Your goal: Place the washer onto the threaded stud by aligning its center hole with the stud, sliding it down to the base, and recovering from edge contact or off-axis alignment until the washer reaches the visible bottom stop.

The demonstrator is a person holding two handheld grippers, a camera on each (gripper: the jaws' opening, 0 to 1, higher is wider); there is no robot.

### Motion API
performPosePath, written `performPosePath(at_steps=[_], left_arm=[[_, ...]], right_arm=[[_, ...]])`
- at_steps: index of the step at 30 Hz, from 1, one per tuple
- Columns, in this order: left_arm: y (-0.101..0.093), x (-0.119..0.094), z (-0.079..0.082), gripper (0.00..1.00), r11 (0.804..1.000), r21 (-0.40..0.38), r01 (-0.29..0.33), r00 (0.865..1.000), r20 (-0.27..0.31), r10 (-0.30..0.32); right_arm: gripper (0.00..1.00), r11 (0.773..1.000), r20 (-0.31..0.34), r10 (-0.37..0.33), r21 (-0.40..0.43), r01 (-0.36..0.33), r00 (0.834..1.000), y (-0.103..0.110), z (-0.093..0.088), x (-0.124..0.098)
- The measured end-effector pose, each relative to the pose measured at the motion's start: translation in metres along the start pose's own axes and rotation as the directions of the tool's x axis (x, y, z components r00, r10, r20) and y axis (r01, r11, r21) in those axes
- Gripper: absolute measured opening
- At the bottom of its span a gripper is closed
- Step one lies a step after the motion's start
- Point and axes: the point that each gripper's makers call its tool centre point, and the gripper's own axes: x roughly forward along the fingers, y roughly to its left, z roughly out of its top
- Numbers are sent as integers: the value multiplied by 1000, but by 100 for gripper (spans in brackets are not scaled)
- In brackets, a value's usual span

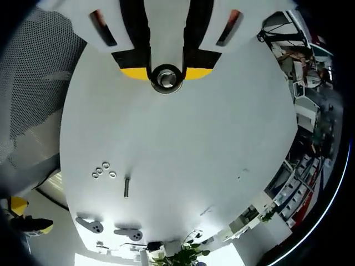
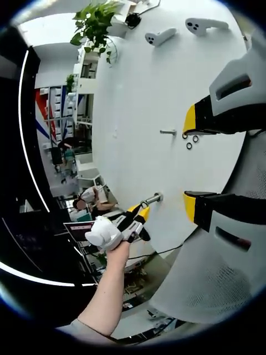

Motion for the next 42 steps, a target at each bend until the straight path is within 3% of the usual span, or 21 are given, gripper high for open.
performPosePath(at_steps=[14, 42], left_arm=[[7, 20, -8, 19, 998, -36, 48, 996, -73, -50], [-2, 60, -24, 19, 995, -56, 83, 991, -96, -88]], right_arm=[[43, 1000, 3, -9, 7, 9, 1000, -3, 0, 0], [42, 1000, -8, -28, 10, 28, 1000, -7, -2, 0]])
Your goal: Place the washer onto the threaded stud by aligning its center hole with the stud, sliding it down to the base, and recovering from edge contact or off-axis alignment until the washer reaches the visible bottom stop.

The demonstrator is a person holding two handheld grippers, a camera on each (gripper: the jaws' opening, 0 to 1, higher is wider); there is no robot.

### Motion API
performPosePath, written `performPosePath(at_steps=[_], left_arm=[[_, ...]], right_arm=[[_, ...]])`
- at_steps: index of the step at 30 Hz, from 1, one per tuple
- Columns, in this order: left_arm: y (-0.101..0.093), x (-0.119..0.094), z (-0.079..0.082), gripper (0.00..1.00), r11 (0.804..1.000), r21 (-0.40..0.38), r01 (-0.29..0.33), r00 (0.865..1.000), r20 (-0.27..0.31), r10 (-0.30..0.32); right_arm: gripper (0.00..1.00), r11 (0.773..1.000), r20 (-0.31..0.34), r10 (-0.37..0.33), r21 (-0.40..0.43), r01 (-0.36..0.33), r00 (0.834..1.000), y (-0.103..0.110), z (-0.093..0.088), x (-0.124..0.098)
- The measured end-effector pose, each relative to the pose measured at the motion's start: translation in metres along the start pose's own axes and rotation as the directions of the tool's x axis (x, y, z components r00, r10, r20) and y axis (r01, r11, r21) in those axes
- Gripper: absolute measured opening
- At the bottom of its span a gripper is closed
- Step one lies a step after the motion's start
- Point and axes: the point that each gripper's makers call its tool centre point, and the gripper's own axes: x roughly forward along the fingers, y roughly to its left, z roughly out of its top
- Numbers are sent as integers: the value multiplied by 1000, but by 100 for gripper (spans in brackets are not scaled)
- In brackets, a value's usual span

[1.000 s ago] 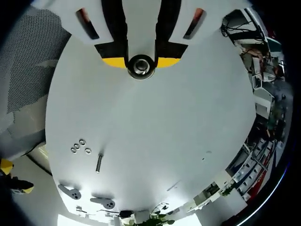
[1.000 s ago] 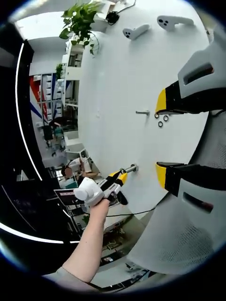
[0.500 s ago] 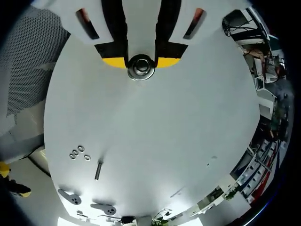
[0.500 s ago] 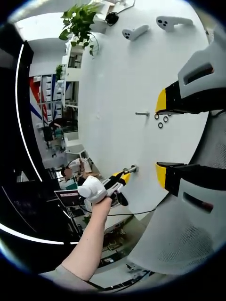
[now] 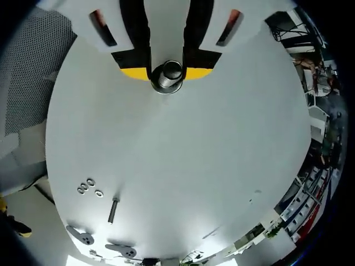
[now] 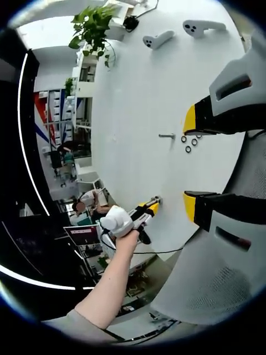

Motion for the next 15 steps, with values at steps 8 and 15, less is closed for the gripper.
performPosePath(at_steps=[8, 15], left_arm=[[-1, 6, 0, 20, 1000, -23, 3, 1000, 14, -3], [-6, 2, -1, 21, 999, -38, -8, 999, 37, 10]], right_arm=[[42, 1000, -2, -5, 3, 5, 1000, -2, -1, 0], [42, 1000, -1, -3, 3, 3, 1000, -1, 0, 0]])
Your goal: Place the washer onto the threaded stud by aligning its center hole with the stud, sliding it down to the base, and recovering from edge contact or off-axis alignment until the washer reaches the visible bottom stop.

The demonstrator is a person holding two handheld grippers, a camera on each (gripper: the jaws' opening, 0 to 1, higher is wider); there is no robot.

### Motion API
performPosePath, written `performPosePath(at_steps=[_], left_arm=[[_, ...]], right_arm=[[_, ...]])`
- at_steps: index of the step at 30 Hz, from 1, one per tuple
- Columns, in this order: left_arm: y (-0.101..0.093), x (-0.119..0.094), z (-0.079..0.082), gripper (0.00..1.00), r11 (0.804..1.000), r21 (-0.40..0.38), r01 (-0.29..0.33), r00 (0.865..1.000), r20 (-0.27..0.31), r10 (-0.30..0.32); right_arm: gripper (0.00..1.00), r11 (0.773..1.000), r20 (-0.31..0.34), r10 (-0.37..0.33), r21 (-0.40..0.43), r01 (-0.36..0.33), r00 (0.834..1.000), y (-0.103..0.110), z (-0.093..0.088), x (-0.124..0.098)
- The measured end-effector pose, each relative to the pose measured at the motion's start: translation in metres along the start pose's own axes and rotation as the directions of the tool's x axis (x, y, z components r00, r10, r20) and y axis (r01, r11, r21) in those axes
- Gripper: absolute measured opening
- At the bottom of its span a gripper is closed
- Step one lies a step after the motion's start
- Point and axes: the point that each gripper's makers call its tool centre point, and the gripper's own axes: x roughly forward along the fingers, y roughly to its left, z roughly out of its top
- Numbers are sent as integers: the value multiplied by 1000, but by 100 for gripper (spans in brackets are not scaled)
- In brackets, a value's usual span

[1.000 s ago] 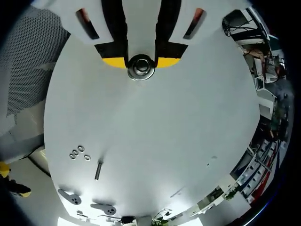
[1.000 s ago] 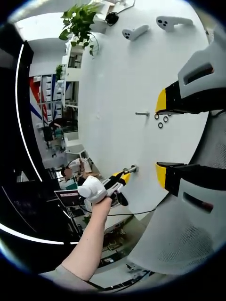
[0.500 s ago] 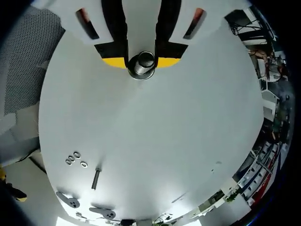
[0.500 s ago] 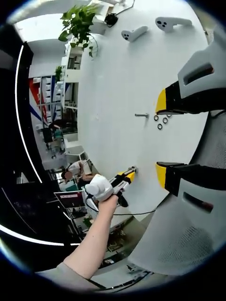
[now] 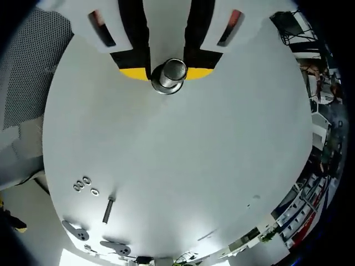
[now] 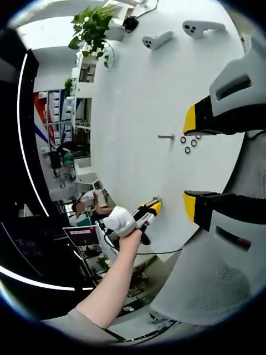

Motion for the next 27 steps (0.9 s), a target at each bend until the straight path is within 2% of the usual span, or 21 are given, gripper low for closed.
performPosePath(at_steps=[3, 6, 12, 15, 20, 23, 27], left_arm=[[0, -5, 0, 22, 999, -35, 3, 1000, 19, -2], [3, -14, -1, 28, 998, -57, -33, 999, 34, 35], [4, -38, -10, 25, 981, -186, -48, 993, 98, 67], [-3, -53, -13, 25, 968, -242, -61, 986, 134, 95], [-24, -76, -15, 25, 963, -260, -67, 977, 181, 116], [-40, -91, -7, 25, 948, -315, -44, 960, 248, 127], [-58, -106, -1, 25, 950, -309, -44, 948, 288, 138]], right_arm=[[42, 1000, -2, 4, -3, -4, 1000, 1, 0, 0], [42, 1000, -1, 10, -3, -10, 1000, 2, 0, 0], [42, 1000, 8, 27, -5, -27, 1000, 6, 2, 0], [42, 999, 14, 39, -9, -39, 999, 8, 3, -1], [42, 998, 26, 55, -10, -55, 998, 12, 5, -1], [42, 998, 22, 65, -13, -64, 998, 14, 4, -1], [42, 997, 18, 74, -21, -74, 997, 17, 4, 0]])
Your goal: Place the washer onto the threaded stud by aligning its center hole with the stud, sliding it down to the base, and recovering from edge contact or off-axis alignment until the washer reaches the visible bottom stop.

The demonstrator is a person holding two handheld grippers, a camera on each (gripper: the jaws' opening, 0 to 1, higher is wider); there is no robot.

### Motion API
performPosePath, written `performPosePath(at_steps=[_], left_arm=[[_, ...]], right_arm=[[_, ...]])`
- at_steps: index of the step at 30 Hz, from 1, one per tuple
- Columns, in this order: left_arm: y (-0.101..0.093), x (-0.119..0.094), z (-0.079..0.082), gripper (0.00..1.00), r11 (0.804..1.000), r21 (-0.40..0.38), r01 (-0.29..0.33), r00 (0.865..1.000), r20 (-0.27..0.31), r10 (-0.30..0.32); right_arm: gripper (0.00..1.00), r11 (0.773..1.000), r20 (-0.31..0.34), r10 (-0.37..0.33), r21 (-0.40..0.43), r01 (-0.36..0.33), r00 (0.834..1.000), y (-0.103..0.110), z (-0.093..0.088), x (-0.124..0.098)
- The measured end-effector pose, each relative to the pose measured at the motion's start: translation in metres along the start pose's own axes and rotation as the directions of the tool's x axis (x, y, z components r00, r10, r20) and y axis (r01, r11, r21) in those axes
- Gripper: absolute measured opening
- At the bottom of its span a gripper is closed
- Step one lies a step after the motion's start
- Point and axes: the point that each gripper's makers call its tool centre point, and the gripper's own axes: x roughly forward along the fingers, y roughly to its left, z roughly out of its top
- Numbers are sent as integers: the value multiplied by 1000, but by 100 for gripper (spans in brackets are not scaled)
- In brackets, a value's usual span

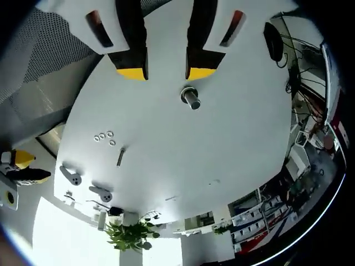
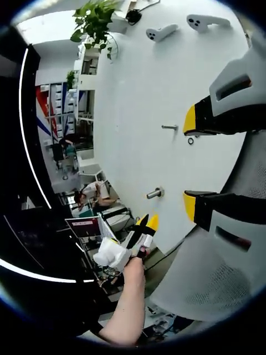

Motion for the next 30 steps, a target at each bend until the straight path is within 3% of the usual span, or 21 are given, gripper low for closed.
performPosePath(at_steps=[8, 11, 17, 22, 24, 30], left_arm=[[-7, -30, 1, 26, 999, -34, 2, 997, 76, 0], [-12, -46, 4, 27, 997, -65, 29, 990, 141, -19], [-21, -61, -1, 28, 992, -106, 63, 980, 195, -41], [-30, -71, 2, 29, 992, -81, 93, 975, 210, -74], [-33, -80, 10, 29, 995, -44, 89, 965, 251, -76], [-37, -91, 6, 29, 988, -85, 129, 954, 282, -100]], right_arm=[[42, 1000, 15, -16, 13, 16, 1000, -4, 2, -2], [42, 1000, -10, 0, 2, 0, 1000, 0, -2, 1], [42, 1000, -25, 2, -2, -2, 1000, 1, -4, 0], [43, 1000, -36, -5, -3, 5, 999, -1, -6, 1], [43, 1000, -46, -8, -6, 8, 999, -1, -8, 1], [43, 998, -74, -59, 8, 60, 995, -12, -13, 0]])
